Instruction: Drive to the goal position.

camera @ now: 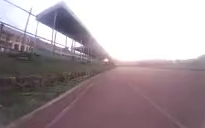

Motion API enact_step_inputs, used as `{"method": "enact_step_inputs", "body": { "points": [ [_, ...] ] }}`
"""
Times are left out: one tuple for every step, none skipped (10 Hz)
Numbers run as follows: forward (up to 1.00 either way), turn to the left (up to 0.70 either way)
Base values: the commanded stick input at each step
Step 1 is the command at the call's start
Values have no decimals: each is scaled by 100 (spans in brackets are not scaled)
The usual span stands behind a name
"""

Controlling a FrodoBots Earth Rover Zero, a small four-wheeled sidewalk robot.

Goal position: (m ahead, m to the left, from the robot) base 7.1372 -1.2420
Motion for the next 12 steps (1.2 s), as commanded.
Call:
{"method": "enact_step_inputs", "body": {
  "points": [
    [70,0],
    [70,0],
    [70,0],
    [70,0],
    [70,0],
    [70,-7],
    [70,-32],
    [70,-35],
    [70,-26],
    [70,-1],
    [70,-24],
    [70,-35]
  ]
}}
